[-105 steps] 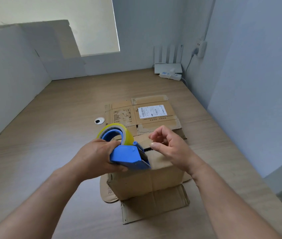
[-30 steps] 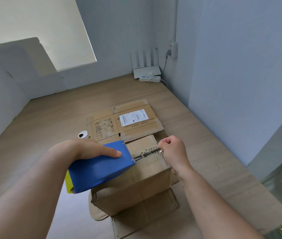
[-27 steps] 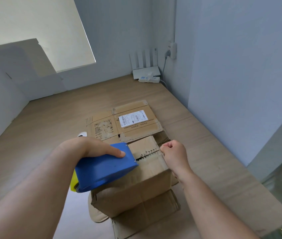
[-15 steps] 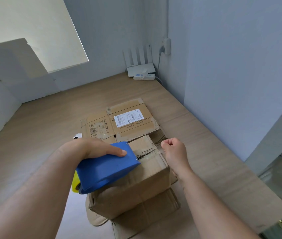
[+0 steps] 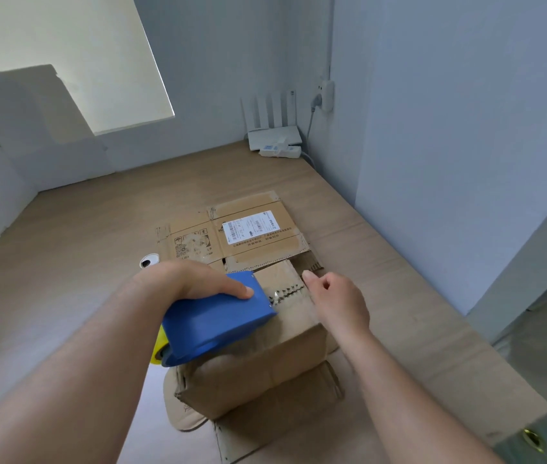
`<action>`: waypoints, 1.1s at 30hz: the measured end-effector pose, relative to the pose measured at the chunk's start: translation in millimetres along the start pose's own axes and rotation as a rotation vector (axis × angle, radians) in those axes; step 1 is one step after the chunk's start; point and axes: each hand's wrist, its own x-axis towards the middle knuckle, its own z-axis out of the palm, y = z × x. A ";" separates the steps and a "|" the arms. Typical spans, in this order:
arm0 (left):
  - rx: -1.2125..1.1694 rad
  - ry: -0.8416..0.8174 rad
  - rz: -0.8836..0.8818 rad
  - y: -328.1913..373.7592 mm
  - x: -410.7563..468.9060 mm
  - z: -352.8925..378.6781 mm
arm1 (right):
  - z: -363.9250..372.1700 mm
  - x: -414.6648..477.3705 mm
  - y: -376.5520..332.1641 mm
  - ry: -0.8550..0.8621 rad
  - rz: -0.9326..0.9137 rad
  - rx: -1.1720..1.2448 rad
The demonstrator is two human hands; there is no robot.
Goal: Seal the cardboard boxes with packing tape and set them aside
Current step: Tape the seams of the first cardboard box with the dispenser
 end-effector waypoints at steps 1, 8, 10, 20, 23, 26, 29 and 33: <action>-0.009 -0.007 0.005 0.4 -1.4 0.1 | 4.9 -1.5 -4.6 -0.031 -0.015 -0.073; -0.061 -0.034 0.037 -9.7 -4.0 -6.1 | 9.7 0.4 -8.1 -0.077 0.042 0.188; -0.102 -0.051 0.054 -24.2 -5.7 -13.0 | 10.1 -2.3 -11.0 -0.076 0.053 0.223; -0.267 -0.219 -0.010 -186.6 -3.6 -31.5 | 14.6 -3.5 -10.7 -0.012 0.005 0.170; -0.275 -0.203 -0.002 -204.6 0.3 -26.8 | 16.6 -1.4 -9.4 0.001 0.000 0.137; -0.256 -0.181 0.006 -202.6 5.8 -19.9 | 18.1 -0.6 -8.9 0.011 -0.009 0.128; -0.253 -0.154 -0.013 -199.3 12.4 -15.0 | 19.1 -2.6 -9.6 0.017 -0.013 0.124; -0.238 -0.097 -0.038 -191.8 18.2 -12.3 | 20.2 -5.4 -10.8 0.023 -0.011 0.131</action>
